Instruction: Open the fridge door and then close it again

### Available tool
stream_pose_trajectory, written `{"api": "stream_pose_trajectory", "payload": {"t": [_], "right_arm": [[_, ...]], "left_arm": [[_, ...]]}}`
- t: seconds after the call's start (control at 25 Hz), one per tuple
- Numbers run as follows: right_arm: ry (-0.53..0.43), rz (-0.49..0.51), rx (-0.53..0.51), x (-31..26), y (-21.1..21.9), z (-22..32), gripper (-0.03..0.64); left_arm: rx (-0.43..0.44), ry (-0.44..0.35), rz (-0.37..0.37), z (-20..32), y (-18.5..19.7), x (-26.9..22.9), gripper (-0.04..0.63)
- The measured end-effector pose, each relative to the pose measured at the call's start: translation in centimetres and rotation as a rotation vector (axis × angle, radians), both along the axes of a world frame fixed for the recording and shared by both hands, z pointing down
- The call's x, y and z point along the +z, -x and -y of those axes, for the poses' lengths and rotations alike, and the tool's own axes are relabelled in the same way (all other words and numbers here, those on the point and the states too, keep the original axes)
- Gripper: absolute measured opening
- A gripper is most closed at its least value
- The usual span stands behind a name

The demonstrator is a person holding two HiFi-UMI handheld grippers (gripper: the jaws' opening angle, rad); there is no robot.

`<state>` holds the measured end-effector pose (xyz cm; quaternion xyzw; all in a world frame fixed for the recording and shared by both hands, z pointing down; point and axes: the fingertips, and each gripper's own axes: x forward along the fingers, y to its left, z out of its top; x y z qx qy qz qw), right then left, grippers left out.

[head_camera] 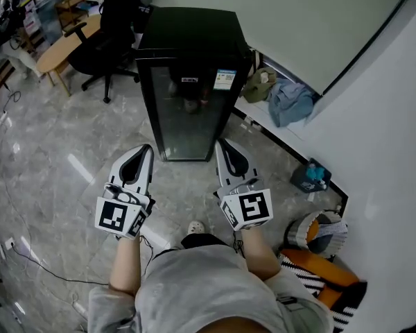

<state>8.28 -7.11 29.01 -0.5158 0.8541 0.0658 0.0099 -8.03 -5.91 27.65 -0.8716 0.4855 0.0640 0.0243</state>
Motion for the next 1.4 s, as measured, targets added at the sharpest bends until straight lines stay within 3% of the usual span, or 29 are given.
{"api": "stream_pose_trajectory", "payload": {"t": [0.28, 0.52, 1.04, 1.24, 1.4], "right_arm": [[0.026, -0.031, -0.02, 1.8, -1.5, 4.7, 0.025], [0.081, -0.012, -0.015, 4.8, -1.2, 7.5, 0.026], [0.169, -0.017, 0.061, 13.4, -0.9, 12.9, 0.025], [0.167, -0.012, 0.078, 15.9, -0.8, 14.4, 0.026], [0.166, -0.026, 0.071, 17.6, 0.0, 15.0, 0.026]], "left_arm": [[-0.031, 0.024, 0.016, 3.7, -1.1, 1.9, 0.015], [-0.053, 0.129, 0.014, 6.7, 0.5, 5.1, 0.015], [0.037, 0.214, 0.088, 12.9, 1.2, 14.6, 0.015], [0.029, 0.171, 0.076, 15.1, 1.6, 16.0, 0.015], [0.038, 0.2, 0.099, 15.7, 2.4, 18.5, 0.015]]}}
